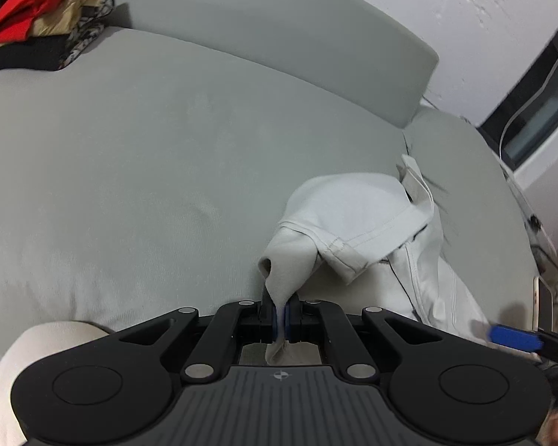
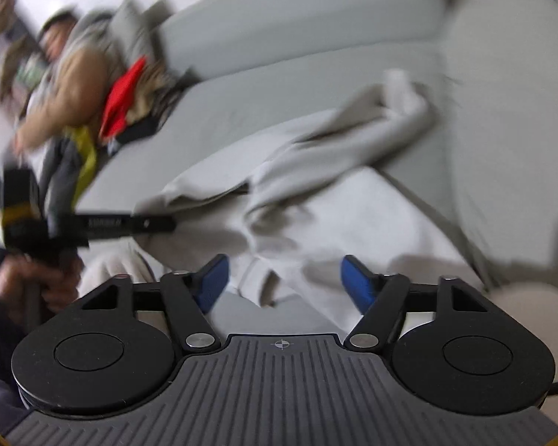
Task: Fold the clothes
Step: 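Grasp a shirt edge with the left gripper while the right gripper holds the shirt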
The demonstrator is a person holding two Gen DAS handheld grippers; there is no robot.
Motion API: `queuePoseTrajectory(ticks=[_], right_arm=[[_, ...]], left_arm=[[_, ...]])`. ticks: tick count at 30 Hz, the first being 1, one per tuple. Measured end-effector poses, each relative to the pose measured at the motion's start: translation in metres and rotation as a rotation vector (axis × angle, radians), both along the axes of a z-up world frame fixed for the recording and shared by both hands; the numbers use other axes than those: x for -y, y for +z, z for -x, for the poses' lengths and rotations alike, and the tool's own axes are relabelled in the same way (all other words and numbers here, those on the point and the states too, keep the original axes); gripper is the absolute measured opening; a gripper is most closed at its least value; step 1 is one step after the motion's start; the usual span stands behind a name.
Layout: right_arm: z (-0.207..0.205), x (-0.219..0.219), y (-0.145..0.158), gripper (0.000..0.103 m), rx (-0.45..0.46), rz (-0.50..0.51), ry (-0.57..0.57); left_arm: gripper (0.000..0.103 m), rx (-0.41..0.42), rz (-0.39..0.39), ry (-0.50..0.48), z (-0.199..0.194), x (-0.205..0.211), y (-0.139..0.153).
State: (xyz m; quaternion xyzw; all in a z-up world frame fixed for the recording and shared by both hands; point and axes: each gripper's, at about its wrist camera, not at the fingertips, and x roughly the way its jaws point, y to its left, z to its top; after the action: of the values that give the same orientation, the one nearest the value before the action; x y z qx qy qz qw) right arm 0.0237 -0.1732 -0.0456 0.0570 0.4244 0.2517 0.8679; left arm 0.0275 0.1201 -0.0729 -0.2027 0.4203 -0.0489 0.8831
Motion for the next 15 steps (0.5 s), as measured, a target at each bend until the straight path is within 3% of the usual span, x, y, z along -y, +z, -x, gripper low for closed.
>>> queuePoseTrajectory(ticks=[3, 4, 5, 6, 7, 9, 11, 15], right_arm=[[-0.012, -0.034, -0.015, 0.082, 0.068, 0.146, 0.080], [-0.017, -0.040, -0.021, 0.075, 0.071, 0.205, 0.102], [-0.023, -0.043, -0.025, 0.047, 0.069, 0.257, 0.113], [-0.030, -0.044, -0.027, 0.008, 0.063, 0.294, 0.115], [-0.036, -0.037, -0.024, 0.003, 0.055, 0.285, 0.087], [-0.044, -0.015, -0.008, 0.002, 0.085, 0.249, -0.023], [-0.058, 0.016, 0.013, 0.002, 0.172, 0.260, -0.180], [-0.096, 0.084, 0.028, 0.002, 0.187, 0.261, -0.519]], left_arm=[[0.003, 0.001, -0.006, 0.014, -0.002, 0.002, 0.002], [0.003, 0.001, -0.016, 0.013, -0.002, 0.003, 0.002], [0.003, 0.001, -0.027, 0.013, -0.003, 0.004, 0.002], [0.003, 0.001, -0.038, 0.013, -0.003, 0.005, 0.002], [0.003, 0.001, -0.049, 0.012, -0.004, 0.005, 0.002], [0.003, 0.001, -0.070, 0.012, -0.004, 0.007, 0.002], [0.003, -0.010, -0.075, 0.012, -0.006, 0.007, 0.001], [0.003, -0.028, -0.081, 0.017, -0.009, 0.008, -0.003]])
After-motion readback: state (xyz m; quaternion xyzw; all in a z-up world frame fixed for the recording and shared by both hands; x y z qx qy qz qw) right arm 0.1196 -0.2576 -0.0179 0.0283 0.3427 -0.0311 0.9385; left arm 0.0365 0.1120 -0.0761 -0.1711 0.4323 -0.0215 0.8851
